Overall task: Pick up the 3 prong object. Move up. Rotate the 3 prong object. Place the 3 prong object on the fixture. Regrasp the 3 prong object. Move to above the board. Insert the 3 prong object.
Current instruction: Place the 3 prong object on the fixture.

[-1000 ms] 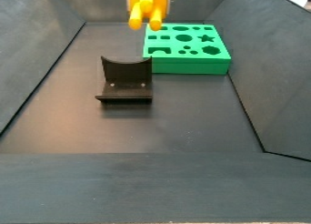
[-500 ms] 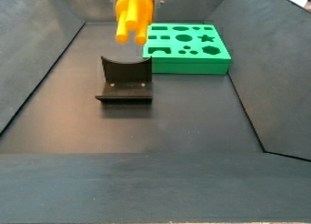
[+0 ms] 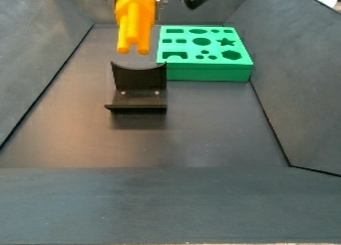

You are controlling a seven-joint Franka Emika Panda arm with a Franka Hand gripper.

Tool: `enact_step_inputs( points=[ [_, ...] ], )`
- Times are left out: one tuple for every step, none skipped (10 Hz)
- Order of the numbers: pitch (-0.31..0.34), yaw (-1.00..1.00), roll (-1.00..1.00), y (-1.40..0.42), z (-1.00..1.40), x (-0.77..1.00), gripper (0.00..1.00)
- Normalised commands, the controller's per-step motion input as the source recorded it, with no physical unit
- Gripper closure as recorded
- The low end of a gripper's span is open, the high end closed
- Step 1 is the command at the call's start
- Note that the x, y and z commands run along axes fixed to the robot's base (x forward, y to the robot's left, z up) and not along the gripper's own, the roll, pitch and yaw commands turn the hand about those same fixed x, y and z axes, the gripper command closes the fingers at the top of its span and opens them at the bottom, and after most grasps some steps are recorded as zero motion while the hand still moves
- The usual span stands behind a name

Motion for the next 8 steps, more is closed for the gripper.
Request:
enact_step_inputs(
  points=[
    [0.099, -0.11, -0.94, 0.05, -0.01, 0.07, 1.0],
    [0.075, -0.11, -0.7, 0.04, -0.02, 0.07, 1.0],
    [0.07, -0.11, -0.58, 0.05, -0.02, 0.08, 1.0],
    [0.065, -0.11, -0.36, 0.05, -0.03, 0.09, 1.0],
    [0.057, -0.1, -0.24, 0.03, -0.01, 0.08, 1.0],
    [0.387, -0.03, -1.0, 0.13, -1.0, 0.13, 1.0],
    [0.376, -0.05, -1.0, 0.14, -1.0, 0.14, 1.0],
    [0.373, -0.13, -0.92, 0.14, -1.0, 0.16, 1.0]
  ],
)
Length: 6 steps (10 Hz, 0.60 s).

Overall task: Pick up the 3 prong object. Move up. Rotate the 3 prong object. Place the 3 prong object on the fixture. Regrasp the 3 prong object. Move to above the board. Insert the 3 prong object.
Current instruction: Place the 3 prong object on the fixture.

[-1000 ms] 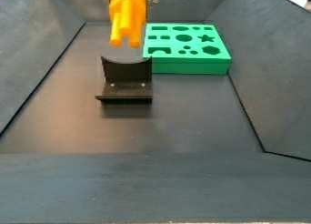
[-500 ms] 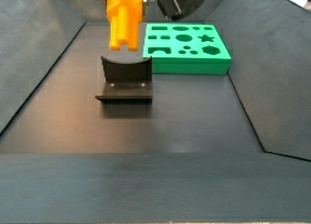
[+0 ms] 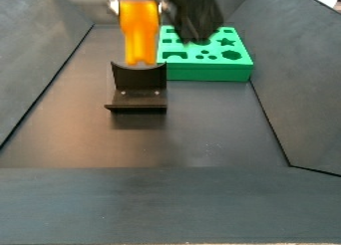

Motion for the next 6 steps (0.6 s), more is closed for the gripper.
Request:
enact_step_inputs(
  points=[
    [0.329, -0.2, -0.77, 0.14, -1.0, 0.18, 1.0],
    [0.248, -0.26, -0.56, 0.14, -1.0, 0.2, 1.0],
    [0.188, -0.28, -0.39, 0.14, -1.0, 0.21, 1.0],
    [0.148, -0.29, -0.31, 0.14, -1.0, 0.22, 1.0],
    [0.052, -0.27, -0.2, 0.14, -1.0, 0.23, 1.0],
    [0.009, -0.25, -0.18, 0.13, -0.88, 0.2, 1.0]
  ],
)
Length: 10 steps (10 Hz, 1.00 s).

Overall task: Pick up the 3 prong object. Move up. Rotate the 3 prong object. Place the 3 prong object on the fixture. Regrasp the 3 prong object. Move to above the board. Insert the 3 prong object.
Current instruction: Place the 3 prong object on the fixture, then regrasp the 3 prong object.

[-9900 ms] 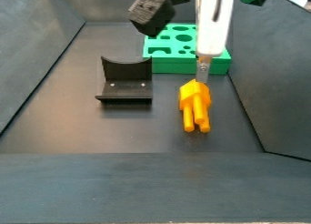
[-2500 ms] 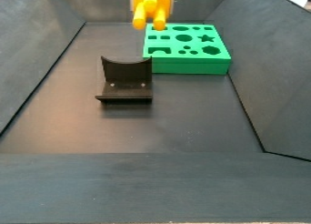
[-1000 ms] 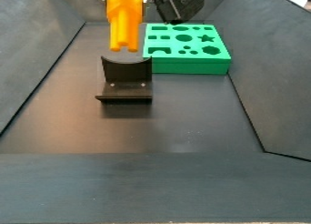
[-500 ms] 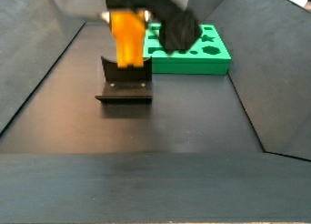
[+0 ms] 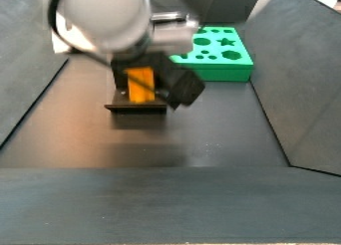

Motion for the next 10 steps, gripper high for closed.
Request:
enact_step_inputs(
  points=[
    [-0.02, -0.22, -0.17, 0.11, -0.69, 0.16, 1.0],
    [-0.056, -0.18, -0.13, 0.15, -0.61, 0.12, 1.0],
    [-0.07, -0.15, -0.13, 0.16, -0.59, 0.09, 1.0],
    [-0.073, -0.1, -0.13, 0.16, -0.59, 0.09, 1.0],
    [-0.072, -0.07, -0.13, 0.16, -0.58, 0.09, 1.0],
    [-0.068, -0.04, -0.12, 0.16, -0.59, 0.09, 1.0],
    [0.0, 0.0, 0.0, -0.5, -0.17, 0.0, 1.0],
    [0.0, 0.0, 0.0, 0.0, 0.0, 0.0, 0.0],
    [-0.04, 0.0, -0.01, 0.0, 1.0, 0.0, 0.0],
    [-0.04, 0.0, 0.0, 0.0, 1.0, 0.0, 0.0]
  ],
)
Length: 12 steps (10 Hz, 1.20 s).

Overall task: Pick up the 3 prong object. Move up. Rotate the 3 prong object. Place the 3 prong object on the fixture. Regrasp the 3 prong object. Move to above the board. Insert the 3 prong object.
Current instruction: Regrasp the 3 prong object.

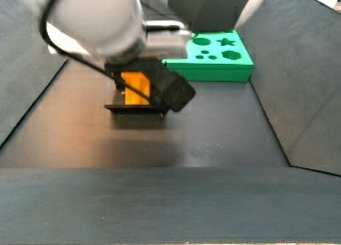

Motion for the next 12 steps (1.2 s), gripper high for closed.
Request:
enact_step_inputs(
  points=[
    [-0.025, 0.02, 0.02, 0.0, 1.0, -0.02, 0.0],
    [-0.012, 0.03, 0.04, 0.0, 1.0, -0.03, 0.0],
    [0.009, 0.04, 0.05, 0.0, 1.0, -0.03, 0.0],
    [0.027, 0.04, 0.05, 0.0, 0.92, -0.04, 0.0],
    [0.053, 0.03, 0.05, 0.0, 0.67, -0.03, 0.0],
    [0.067, 0.02, 0.05, 0.0, 0.49, -0.03, 0.0],
    [0.074, 0.01, 0.05, 0.0, 0.36, -0.03, 0.0],
    [0.053, 0.03, 1.0, -0.74, 0.55, -0.12, 0.0],
    [0.052, 0.03, 1.0, -0.73, 0.48, -0.12, 0.0],
    [0.04, 0.03, 1.0, -0.59, 0.32, -0.12, 0.0],
    [0.032, 0.03, 1.0, -0.45, 0.16, -0.12, 0.0],
    [0.028, 0.03, 1.0, -0.24, 0.07, -0.08, 0.0]
  ],
)
